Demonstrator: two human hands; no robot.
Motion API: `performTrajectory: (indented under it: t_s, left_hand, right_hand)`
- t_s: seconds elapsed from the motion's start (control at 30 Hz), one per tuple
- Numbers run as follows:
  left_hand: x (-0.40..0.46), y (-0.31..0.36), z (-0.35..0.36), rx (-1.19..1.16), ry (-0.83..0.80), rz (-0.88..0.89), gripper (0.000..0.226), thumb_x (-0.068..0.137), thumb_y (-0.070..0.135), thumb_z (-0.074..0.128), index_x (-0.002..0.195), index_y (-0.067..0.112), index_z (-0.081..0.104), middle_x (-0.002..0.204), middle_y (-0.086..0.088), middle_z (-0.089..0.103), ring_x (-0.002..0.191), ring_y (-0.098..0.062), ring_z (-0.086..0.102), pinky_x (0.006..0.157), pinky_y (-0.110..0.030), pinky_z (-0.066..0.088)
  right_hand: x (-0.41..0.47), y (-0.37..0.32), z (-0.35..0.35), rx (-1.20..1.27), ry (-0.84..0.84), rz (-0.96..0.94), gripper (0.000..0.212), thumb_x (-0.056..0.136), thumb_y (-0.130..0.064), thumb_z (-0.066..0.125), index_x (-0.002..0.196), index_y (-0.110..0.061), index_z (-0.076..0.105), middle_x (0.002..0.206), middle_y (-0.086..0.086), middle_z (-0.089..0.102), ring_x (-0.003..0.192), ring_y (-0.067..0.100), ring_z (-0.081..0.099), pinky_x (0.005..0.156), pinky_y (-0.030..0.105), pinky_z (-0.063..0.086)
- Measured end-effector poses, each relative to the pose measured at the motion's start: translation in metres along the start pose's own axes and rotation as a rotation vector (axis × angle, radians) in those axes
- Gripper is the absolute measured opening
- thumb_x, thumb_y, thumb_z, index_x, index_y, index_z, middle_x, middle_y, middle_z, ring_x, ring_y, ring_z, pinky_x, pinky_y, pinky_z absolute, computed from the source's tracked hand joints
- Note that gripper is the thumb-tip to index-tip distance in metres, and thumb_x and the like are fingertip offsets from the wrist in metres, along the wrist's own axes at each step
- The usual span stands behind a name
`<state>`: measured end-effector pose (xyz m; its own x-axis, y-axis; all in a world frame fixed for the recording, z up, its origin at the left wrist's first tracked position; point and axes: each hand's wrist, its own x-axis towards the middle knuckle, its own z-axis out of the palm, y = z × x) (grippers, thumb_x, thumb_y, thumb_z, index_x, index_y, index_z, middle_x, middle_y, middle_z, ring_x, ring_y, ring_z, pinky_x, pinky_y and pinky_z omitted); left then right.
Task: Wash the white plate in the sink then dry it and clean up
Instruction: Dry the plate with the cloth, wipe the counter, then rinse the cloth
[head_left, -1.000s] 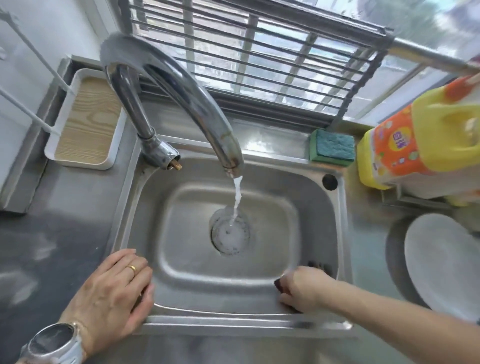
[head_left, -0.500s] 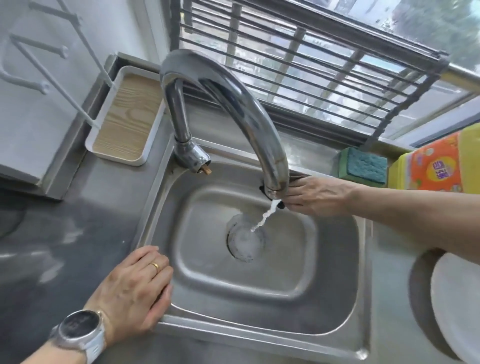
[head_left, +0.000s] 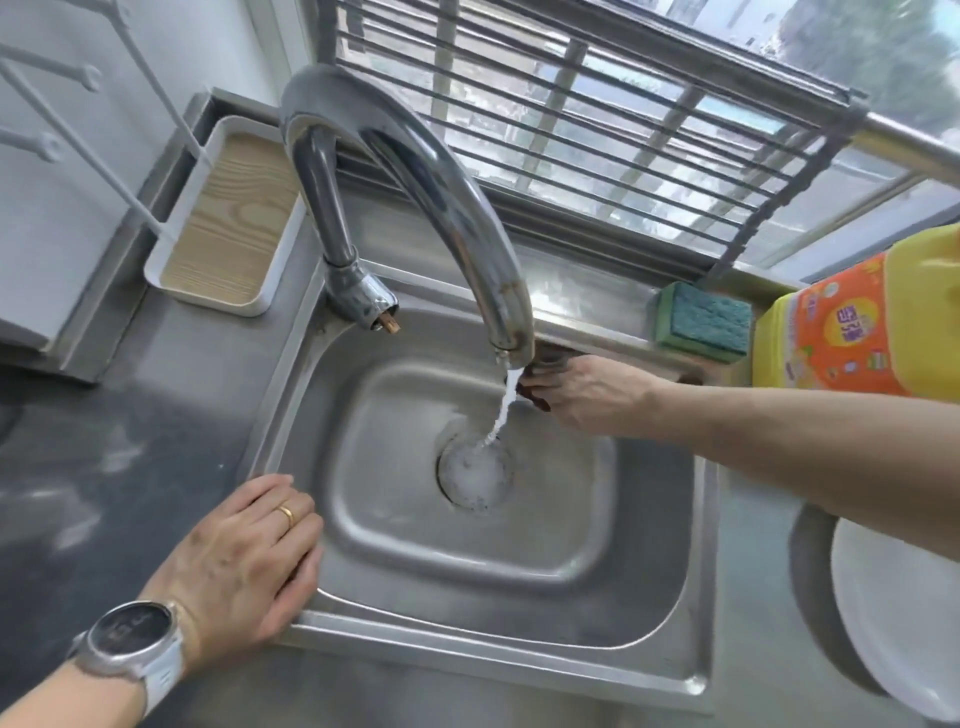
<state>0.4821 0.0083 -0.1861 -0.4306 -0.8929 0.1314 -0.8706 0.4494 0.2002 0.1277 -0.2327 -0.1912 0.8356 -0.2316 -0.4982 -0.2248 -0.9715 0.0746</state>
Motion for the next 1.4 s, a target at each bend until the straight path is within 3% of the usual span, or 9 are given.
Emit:
performTrajectory:
  t_s: [0.13, 0.3, 0.53, 0.67, 0.83, 0.97, 1.07, 1.2, 1.4]
  left_hand:
    - [0.000, 0.002, 0.002, 0.005, 0.001, -0.004, 0.023, 0.092, 0.025, 0.050, 0.073, 0.018, 0.061, 0.078, -0.004, 0.060, 0.075, -0.031, 0.064, 0.107, -0.045, 0.045]
    - [-0.003, 0.002, 0.005, 0.002, -0.007, -0.015, 0.023, 0.091, 0.026, 0.050, 0.074, 0.016, 0.063, 0.078, -0.005, 0.062, 0.075, -0.032, 0.064, 0.108, -0.044, 0.044]
    - [-0.002, 0.002, 0.004, -0.007, -0.020, -0.017, 0.020, 0.089, 0.027, 0.055, 0.076, 0.016, 0.063, 0.079, -0.005, 0.062, 0.076, -0.032, 0.063, 0.106, -0.043, 0.044]
    - [-0.003, 0.003, 0.002, -0.004, -0.009, -0.021, 0.020, 0.089, 0.027, 0.056, 0.076, 0.015, 0.064, 0.080, -0.006, 0.063, 0.075, -0.032, 0.063, 0.106, -0.042, 0.044]
    - [-0.004, 0.000, 0.005, -0.004, -0.017, -0.022, 0.019, 0.088, 0.026, 0.057, 0.075, 0.015, 0.064, 0.079, -0.005, 0.061, 0.075, -0.031, 0.063, 0.108, -0.042, 0.044]
    - [-0.001, -0.001, 0.005, -0.023, -0.021, -0.024, 0.019, 0.089, 0.025, 0.056, 0.074, 0.016, 0.062, 0.077, -0.004, 0.061, 0.074, -0.031, 0.063, 0.109, -0.041, 0.043]
    - [-0.003, 0.000, 0.005, -0.024, -0.029, -0.031, 0.019, 0.089, 0.026, 0.056, 0.073, 0.017, 0.062, 0.076, -0.004, 0.061, 0.074, -0.032, 0.063, 0.109, -0.041, 0.043]
    - [-0.001, 0.001, 0.004, -0.025, -0.030, -0.034, 0.019, 0.089, 0.026, 0.056, 0.073, 0.017, 0.062, 0.076, -0.004, 0.061, 0.073, -0.031, 0.063, 0.108, -0.042, 0.043]
    - [-0.001, 0.002, 0.003, -0.021, -0.033, -0.039, 0.020, 0.089, 0.027, 0.056, 0.072, 0.017, 0.061, 0.076, -0.004, 0.061, 0.073, -0.031, 0.063, 0.108, -0.042, 0.043]
  right_hand:
    - [-0.068, -0.033, 0.042, 0.063, -0.191, 0.153, 0.024, 0.089, -0.015, 0.056, 0.099, -0.008, 0.077, 0.121, 0.006, 0.070, 0.121, 0.020, 0.062, 0.108, 0.026, 0.042]
    - [-0.061, -0.136, 0.061, 0.575, -0.627, 0.365, 0.048, 0.099, -0.014, 0.039, 0.146, -0.008, 0.042, 0.151, 0.014, 0.044, 0.136, 0.033, 0.045, 0.114, 0.039, 0.033]
    - [0.005, -0.199, 0.051, 1.052, -0.240, 0.312, 0.053, 0.105, -0.014, 0.038, 0.156, -0.021, 0.029, 0.167, -0.005, 0.009, 0.153, 0.015, 0.010, 0.124, 0.030, 0.006]
    - [0.106, -0.216, 0.022, 0.905, -0.014, 0.128, 0.060, 0.099, 0.002, 0.038, 0.157, -0.006, 0.022, 0.167, 0.007, 0.006, 0.154, 0.021, 0.001, 0.123, 0.027, -0.001]
    - [0.150, -0.160, 0.024, 0.652, 0.184, 0.237, 0.064, 0.093, -0.020, 0.027, 0.155, -0.003, 0.025, 0.165, 0.015, 0.013, 0.153, 0.032, 0.010, 0.124, 0.036, 0.005]
    - [0.103, -0.092, 0.065, 0.589, 0.152, 0.358, 0.060, 0.091, -0.018, 0.037, 0.150, -0.006, 0.039, 0.159, 0.016, 0.032, 0.146, 0.040, 0.031, 0.116, 0.054, 0.032]
    - [0.046, -0.081, 0.097, 0.565, 0.045, 0.435, 0.065, 0.090, -0.012, 0.057, 0.152, -0.009, 0.037, 0.162, 0.012, 0.026, 0.150, 0.036, 0.023, 0.118, 0.050, 0.031]
    - [-0.017, -0.111, 0.097, 0.609, -0.066, 0.584, 0.068, 0.090, -0.026, 0.062, 0.149, -0.003, 0.038, 0.163, 0.021, 0.017, 0.151, 0.040, 0.017, 0.123, 0.042, 0.016]
    - [-0.008, -0.185, 0.068, 0.634, -0.145, 0.240, 0.051, 0.102, -0.011, 0.041, 0.152, -0.005, 0.036, 0.165, 0.018, 0.010, 0.153, 0.038, 0.005, 0.118, 0.036, -0.005]
